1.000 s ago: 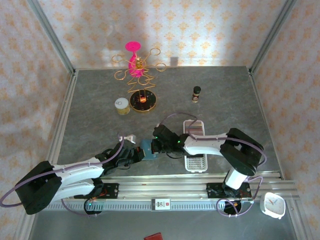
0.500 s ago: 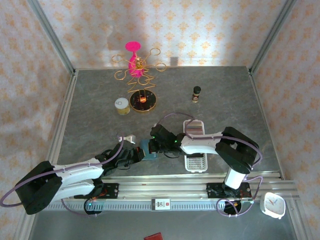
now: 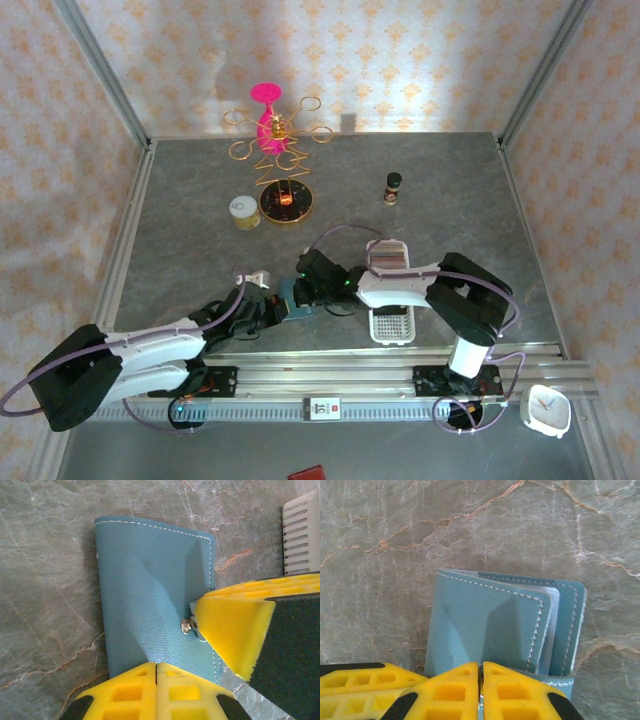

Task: Put the credit cards into the card holder

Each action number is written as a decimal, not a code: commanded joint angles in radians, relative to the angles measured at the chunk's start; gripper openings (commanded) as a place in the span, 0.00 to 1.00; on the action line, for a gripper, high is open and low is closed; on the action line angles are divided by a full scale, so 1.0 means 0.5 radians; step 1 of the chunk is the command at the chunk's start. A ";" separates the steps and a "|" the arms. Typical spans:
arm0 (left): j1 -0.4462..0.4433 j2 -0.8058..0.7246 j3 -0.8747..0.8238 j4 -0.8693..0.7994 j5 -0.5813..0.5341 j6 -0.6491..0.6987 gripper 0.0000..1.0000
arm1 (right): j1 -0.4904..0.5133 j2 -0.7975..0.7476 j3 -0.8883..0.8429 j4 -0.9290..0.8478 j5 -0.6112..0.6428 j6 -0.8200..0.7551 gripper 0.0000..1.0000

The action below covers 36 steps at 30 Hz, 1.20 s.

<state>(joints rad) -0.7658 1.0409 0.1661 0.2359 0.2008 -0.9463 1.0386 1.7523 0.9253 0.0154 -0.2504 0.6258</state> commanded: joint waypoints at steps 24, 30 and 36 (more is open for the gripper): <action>0.074 -0.900 -0.036 -0.924 -0.637 -0.363 0.00 | 0.287 0.456 0.290 -0.790 0.483 0.048 0.04; 0.175 -1.002 0.125 -1.389 -0.858 -0.449 0.00 | 0.385 0.593 0.376 -0.931 0.544 0.077 0.03; 0.315 -0.924 0.371 -1.626 -1.047 -0.388 0.00 | 0.462 0.707 0.426 -1.096 0.614 0.136 0.03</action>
<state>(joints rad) -0.6441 0.5678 0.2695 -0.4526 -0.2192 -1.1545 1.2240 1.9491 1.2053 -0.2924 0.1680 0.6575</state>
